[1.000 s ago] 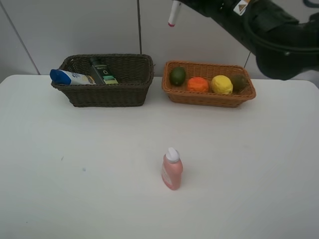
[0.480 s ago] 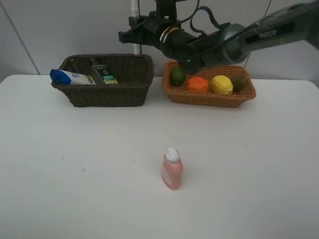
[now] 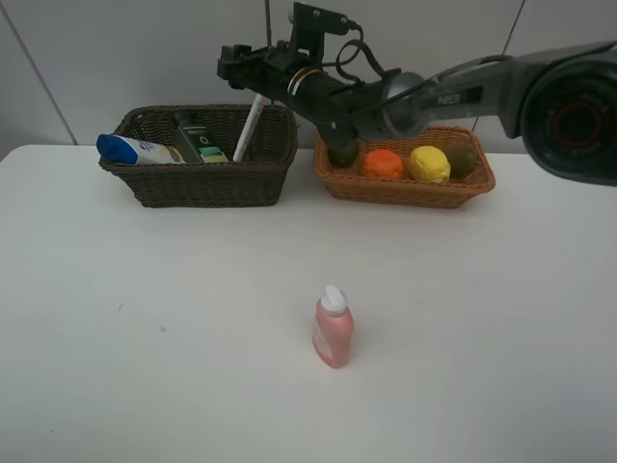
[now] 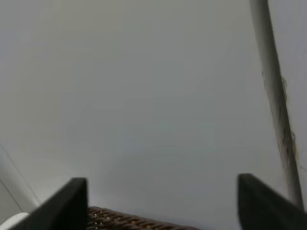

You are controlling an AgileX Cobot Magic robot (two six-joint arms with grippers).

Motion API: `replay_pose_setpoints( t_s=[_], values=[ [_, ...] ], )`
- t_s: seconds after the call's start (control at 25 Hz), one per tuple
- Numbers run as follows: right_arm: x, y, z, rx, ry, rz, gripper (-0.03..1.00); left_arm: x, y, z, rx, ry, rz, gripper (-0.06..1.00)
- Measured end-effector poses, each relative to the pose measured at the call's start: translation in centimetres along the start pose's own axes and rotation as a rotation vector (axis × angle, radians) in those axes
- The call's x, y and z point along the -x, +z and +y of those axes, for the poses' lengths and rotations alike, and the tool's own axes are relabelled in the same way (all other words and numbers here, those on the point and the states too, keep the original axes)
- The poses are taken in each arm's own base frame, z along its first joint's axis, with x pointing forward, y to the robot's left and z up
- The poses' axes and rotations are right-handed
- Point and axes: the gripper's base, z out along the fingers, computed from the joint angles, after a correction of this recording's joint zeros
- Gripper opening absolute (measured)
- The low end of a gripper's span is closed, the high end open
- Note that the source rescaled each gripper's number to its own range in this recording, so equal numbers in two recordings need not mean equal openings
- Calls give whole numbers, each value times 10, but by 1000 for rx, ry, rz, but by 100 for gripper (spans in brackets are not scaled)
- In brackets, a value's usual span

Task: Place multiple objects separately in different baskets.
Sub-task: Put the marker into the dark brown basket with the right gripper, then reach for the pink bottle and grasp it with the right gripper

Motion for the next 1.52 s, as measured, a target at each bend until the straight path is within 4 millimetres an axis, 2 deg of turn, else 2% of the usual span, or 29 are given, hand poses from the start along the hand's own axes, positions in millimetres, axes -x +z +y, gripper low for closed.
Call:
replay_pose_setpoints(
  t_s=[0.12, 0.2, 0.28, 0.44, 0.6, 0.8, 1.08, 1.28, 1.44, 1.52],
  values=[
    [-3, -1, -1, -22, -13, 84, 96, 0, 0, 0, 0, 0, 0, 100],
    [0, -4, -2, -58, -16, 181, 98, 0, 0, 0, 0, 0, 0, 100],
    [11, -13, -1, -111, -19, 312, 98, 0, 0, 0, 0, 0, 0, 100],
    [51, -44, 7, -217, -29, 565, 100, 0, 0, 0, 0, 0, 0, 100],
    [79, -83, 12, -287, -99, 829, 100, 0, 0, 0, 0, 0, 0, 100],
    [91, -130, 22, -246, -143, 1222, 100, 0, 0, 0, 0, 0, 0, 100],
    [114, -157, 49, -63, -41, 1231, 100, 0, 0, 0, 0, 0, 0, 100],
    [120, -192, 72, 5, -37, 1240, 100, 0, 0, 0, 0, 0, 0, 100],
    [106, -230, 93, 54, -83, 1313, 100, 0, 0, 0, 0, 0, 0, 100],
    [92, -247, 104, 82, -110, 1374, 100, 0, 0, 0, 0, 0, 0, 100]
  ],
)
